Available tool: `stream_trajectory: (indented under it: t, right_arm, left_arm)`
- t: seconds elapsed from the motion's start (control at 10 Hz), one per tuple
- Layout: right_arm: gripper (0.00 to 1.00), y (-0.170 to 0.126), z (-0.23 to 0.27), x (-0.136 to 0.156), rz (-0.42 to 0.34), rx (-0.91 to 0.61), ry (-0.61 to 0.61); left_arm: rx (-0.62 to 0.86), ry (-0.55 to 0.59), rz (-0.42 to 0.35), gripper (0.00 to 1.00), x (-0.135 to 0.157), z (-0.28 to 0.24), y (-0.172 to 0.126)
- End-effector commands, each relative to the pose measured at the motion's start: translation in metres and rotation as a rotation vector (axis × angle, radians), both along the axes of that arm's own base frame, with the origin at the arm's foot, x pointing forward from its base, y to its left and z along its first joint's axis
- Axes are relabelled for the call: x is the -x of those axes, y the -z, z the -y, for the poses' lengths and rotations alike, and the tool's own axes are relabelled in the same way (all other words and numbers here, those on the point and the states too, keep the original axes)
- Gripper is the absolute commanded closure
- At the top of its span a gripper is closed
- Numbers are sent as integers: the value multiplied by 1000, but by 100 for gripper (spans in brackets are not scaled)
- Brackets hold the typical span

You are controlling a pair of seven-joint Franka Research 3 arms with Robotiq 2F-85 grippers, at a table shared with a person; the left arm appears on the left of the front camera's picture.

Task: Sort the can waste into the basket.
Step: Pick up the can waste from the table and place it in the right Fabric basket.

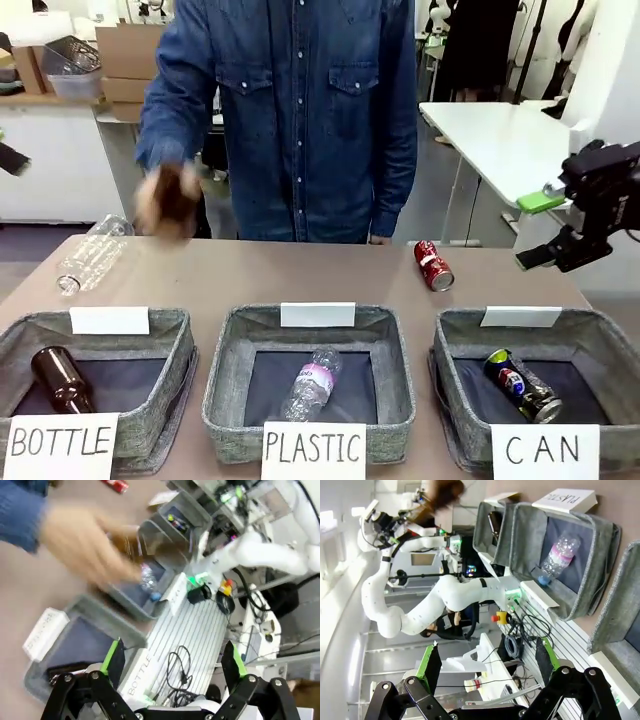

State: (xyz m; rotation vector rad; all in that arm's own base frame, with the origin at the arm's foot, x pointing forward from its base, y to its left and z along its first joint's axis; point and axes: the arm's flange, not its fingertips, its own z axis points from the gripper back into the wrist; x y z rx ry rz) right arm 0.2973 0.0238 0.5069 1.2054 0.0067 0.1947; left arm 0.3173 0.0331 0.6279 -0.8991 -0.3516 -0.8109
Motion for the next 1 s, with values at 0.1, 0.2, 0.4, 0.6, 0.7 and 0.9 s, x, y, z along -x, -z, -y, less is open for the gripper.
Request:
stream_trajectory:
  t: [0.1,0.2,0.4,0.6,0.7,0.9]
  right_arm:
    - [0,0,0,0,8,11,0]
    - [0,0,0,0,8,11,0]
    - [0,0,0,0,8,11,0]
    - [0,0,0,0,8,11,0]
    - [0,0,0,0,8,11,0]
    - [0,0,0,0,8,11,0]
  left_arm:
    - [5,-198,11,0,13,-76,-33]
    - [-1,-226,28,0,21,-90,-43]
    - [12,-255,21,0,34,-124,-64]
    - [21,-288,22,0,36,-135,-65]
    - [24,-283,8,0,31,-134,-61]
    - [20,-272,-7,0,22,-129,-56]
